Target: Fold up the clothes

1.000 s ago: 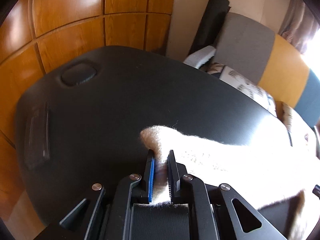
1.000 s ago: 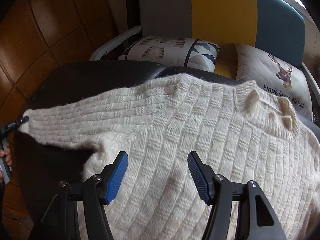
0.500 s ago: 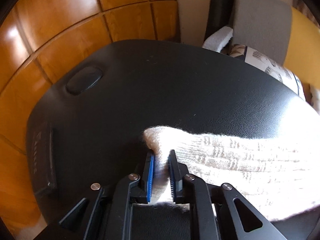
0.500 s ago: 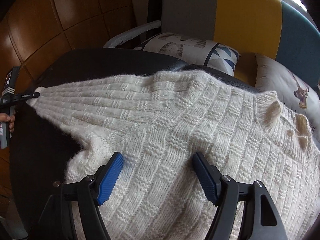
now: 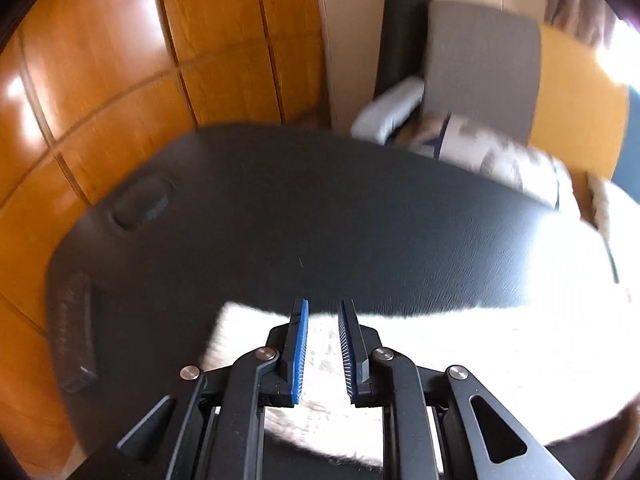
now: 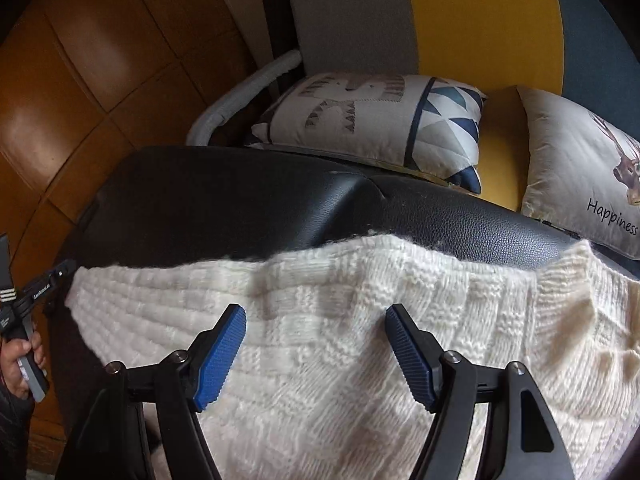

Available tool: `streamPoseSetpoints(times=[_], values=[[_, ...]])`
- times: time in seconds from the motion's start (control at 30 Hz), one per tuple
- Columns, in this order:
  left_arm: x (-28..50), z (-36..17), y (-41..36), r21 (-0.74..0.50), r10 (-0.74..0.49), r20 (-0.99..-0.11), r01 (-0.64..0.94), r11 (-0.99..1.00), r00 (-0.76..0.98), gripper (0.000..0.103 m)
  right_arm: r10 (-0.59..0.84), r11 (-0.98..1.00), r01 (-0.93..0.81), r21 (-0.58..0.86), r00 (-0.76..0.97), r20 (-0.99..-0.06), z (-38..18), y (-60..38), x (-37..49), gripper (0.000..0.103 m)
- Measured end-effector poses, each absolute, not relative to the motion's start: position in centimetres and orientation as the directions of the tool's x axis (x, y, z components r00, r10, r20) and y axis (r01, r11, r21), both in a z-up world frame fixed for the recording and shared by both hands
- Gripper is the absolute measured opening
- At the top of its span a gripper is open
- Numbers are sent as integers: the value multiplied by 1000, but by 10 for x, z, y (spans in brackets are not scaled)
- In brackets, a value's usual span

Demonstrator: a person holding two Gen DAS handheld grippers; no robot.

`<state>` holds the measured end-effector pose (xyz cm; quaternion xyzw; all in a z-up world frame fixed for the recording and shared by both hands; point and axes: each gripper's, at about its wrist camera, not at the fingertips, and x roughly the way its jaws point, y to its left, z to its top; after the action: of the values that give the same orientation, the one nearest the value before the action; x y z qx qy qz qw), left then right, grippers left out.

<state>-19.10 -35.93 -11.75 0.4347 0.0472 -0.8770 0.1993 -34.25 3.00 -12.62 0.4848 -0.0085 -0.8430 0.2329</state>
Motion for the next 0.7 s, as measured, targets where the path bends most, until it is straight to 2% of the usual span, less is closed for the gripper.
streamPoseSetpoints(times=[0.07, 0.17, 0.27, 0.37, 0.43, 0.53, 0.7], values=[[-199, -137, -370, 82, -309, -804, 420, -904, -508, 18, -344, -909, 381, 171, -452, -823, -130, 26, -346, 74], [-194, -138, -372, 97, -340, -778, 434, -896, -529, 18, -286, -911, 404, 82, -476, -832, -133, 17, -345, 76], [-198, -131, -372, 102, -339, -790, 435, -894, -511, 18, -307, -907, 404, 114, -451, -838, -126, 24, -338, 76], [-190, -119, -369, -8, -259, -802, 444, -896, -538, 18, -334, -903, 404, 143, -452, -827, -113, 39, -317, 75], [-172, -104, -358, -140, -149, -789, 411, -901, -596, 18, -353, -899, 408, 160, -457, -816, -103, 56, -294, 75], [-139, -88, -330, -334, 101, -755, 248, -909, -648, 18, -400, -891, 393, 228, -442, -803, -95, 91, -250, 75], [-82, -91, -243, -484, 404, -726, -4, -875, -556, 18, -409, -905, 286, 314, -386, -827, -104, 143, -167, 75]])
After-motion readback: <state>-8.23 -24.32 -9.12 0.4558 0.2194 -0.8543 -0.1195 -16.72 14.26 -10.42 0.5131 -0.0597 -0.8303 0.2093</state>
